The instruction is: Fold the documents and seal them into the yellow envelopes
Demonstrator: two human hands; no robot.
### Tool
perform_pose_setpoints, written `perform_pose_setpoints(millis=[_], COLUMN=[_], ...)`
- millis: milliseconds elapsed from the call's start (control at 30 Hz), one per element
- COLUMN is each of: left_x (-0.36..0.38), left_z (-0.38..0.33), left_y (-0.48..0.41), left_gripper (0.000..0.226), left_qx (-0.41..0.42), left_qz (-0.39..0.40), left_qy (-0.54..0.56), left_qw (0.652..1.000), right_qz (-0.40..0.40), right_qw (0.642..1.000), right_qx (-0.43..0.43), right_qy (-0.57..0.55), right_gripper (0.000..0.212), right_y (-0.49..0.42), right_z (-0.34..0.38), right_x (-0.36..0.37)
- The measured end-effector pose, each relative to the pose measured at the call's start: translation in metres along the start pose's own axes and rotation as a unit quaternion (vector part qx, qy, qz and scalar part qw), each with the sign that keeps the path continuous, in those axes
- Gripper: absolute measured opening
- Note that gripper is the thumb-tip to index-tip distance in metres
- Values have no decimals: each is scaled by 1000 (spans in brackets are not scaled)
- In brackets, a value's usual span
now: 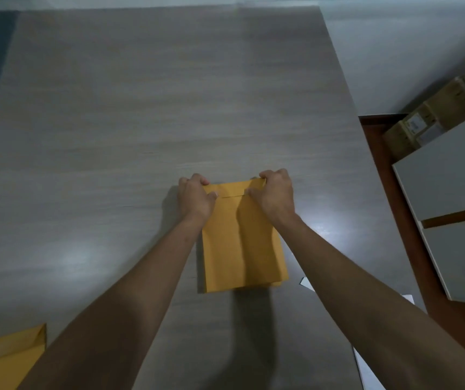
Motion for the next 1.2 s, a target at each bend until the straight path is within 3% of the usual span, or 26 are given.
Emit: perform_pose_setpoints(millis=[200,300,400,500,633,833,1033,1200], left_x=[8,9,16,34,42,37,30,24], left_z=[9,9,8,17,20,16,26,26], left_y=[13,18,25,43,54,53,42,40], left_gripper=[28,25,22,24,46,61,100,106], left_qx=[31,66,183,290,278,279,277,288], left_qz=[-15,-35,-74,-110,-62,-33,39,41], left_qy=[-14,-39,-117,-210,-282,-346,-346,-359], left_qw=[999,996,973,927,916,895,895,887], right_qz=[-22,-58,-60,-60,-43,10,-46,-40], right_qw=[998,983,950,931,920,914,909,912], right_qx=[-56,-144,-257,-293,-300,-283,-313,-319], right_qy=[36,99,167,211,248,292,272,255], right_gripper=[45,35,32,36,38,44,36,36], right_y=[17,24,37,49,46,44,45,44], right_z=[-10,-6,-8,-17,-20,-14,-18,-19], right_x=[12,12,24,36,42,45,37,36])
Point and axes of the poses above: each hand's wrist, its own y-axis away from the middle knuckle, its own x-axis out of the palm, z = x × y, the point moved 4 cm from there along -y, towards the middle knuckle, and after that the axes turned 5 degrees about -x, right-handed, at the moved point
